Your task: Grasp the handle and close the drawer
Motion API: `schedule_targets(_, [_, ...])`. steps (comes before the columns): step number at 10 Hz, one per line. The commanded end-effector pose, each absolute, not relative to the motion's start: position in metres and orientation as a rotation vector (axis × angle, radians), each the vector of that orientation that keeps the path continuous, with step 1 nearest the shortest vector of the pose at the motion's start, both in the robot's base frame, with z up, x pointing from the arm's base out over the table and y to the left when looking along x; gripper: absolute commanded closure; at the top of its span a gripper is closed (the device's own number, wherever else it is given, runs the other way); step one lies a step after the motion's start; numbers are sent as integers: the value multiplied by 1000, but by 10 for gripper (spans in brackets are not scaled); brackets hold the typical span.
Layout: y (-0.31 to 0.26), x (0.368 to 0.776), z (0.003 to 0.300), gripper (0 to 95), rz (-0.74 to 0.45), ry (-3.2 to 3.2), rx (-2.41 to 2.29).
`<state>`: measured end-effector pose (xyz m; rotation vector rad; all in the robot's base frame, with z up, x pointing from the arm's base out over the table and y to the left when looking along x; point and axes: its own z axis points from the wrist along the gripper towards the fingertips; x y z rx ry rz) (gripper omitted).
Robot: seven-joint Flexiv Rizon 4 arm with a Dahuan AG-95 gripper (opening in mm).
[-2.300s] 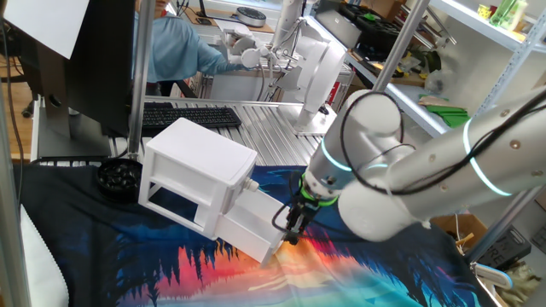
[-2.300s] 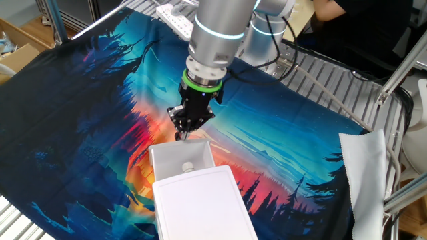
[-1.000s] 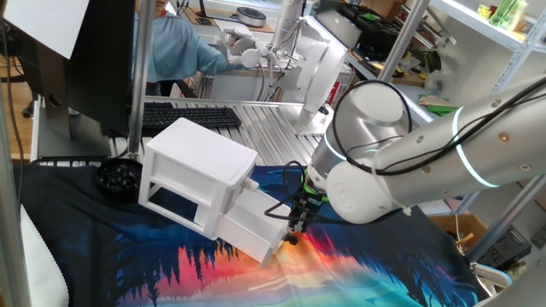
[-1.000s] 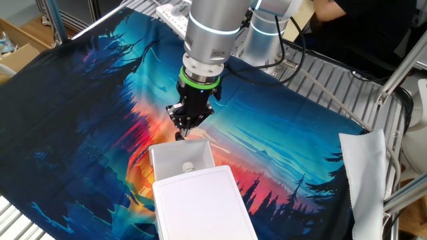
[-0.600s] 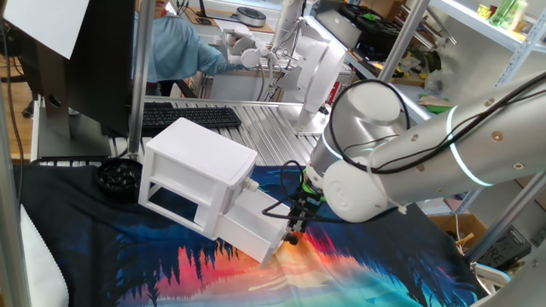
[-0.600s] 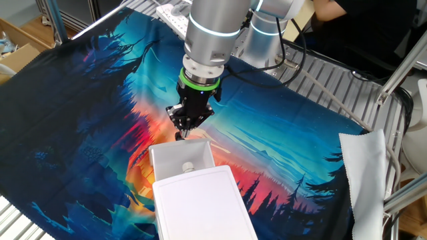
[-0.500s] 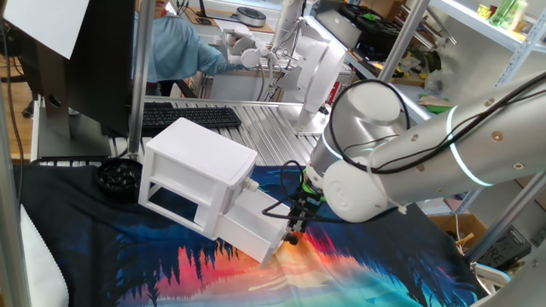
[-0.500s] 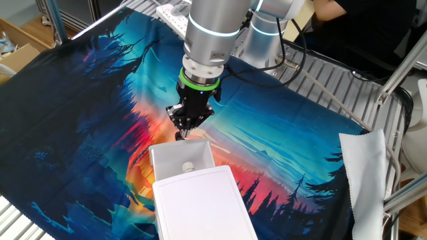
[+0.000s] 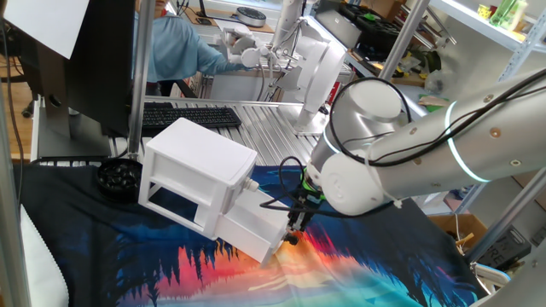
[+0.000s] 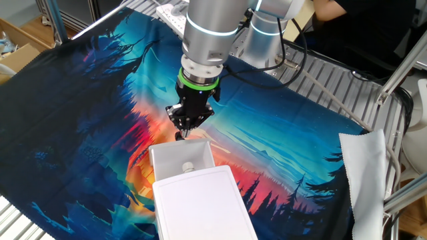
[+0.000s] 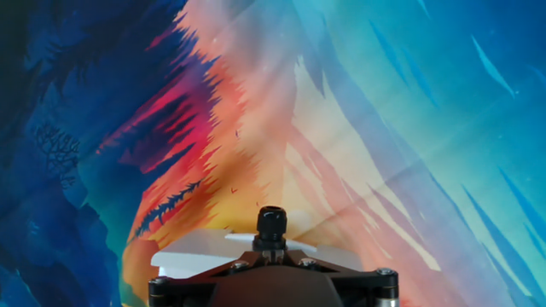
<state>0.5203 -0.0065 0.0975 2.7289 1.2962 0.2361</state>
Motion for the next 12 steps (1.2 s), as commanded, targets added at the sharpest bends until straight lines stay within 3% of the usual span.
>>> schedule_targets(1, [-5, 521, 96, 950, 242, 1294, 2735])
schedule_targets(12, [-5, 521, 96, 950, 161, 1215, 2799])
